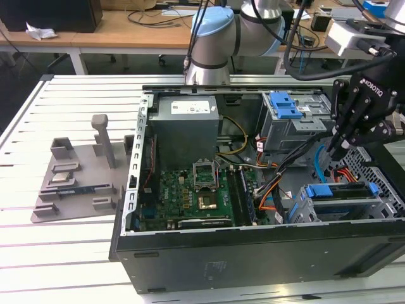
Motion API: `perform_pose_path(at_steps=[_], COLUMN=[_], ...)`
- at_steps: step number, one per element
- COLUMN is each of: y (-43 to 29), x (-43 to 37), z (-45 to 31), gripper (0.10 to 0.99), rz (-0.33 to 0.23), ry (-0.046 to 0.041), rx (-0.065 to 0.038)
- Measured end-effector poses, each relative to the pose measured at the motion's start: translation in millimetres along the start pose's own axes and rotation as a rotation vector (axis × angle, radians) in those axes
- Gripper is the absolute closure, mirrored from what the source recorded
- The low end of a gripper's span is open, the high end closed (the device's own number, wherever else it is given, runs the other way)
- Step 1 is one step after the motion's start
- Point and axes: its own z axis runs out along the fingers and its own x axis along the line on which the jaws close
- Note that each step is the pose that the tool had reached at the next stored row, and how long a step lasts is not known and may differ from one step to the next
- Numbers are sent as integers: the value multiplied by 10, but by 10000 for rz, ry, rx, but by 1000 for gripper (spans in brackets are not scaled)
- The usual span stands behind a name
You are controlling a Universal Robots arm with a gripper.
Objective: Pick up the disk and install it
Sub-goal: 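Insert the second disk wire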
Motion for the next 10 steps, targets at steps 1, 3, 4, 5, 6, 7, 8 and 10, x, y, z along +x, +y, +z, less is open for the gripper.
perform_pose_path(at_steps=[1, 3, 4, 5, 6, 7, 8, 10], y=[0, 1, 1, 1, 0, -1, -4, -33], x=[1, 49, 90, 175, 254, 302, 317, 319], z=[1, 3, 9, 26, 50, 71, 97, 134], gripper=[925, 925, 925, 925, 925, 925, 925, 925], rz=[-1, 0, 0, -2, -9, -16, -19, -24], ry=[-1, 1, -3, -7, -80, -153, -183, -184], rx=[1, 0, 0, 1, 2, 3, 4, 4])
